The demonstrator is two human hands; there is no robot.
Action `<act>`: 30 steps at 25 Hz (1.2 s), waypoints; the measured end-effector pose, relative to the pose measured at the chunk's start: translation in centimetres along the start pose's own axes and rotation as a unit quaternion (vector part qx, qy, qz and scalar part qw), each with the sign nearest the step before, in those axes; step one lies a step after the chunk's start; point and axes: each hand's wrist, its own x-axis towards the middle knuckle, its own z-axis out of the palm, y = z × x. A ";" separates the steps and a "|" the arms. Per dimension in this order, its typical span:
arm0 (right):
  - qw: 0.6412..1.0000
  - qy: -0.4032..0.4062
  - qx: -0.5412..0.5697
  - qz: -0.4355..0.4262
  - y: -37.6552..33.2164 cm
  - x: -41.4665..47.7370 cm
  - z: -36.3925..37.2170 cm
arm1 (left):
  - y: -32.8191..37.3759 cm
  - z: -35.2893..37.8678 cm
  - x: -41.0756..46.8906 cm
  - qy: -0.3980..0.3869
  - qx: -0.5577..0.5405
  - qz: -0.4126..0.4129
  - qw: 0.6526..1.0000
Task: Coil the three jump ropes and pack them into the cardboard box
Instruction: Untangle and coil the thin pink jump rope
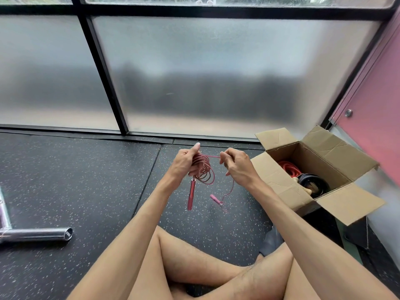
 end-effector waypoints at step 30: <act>0.992 -0.063 -0.110 0.016 1.6 -1.5 1.0 | -4.8 0.1 0.7 0.002 0.407 0.035 0.913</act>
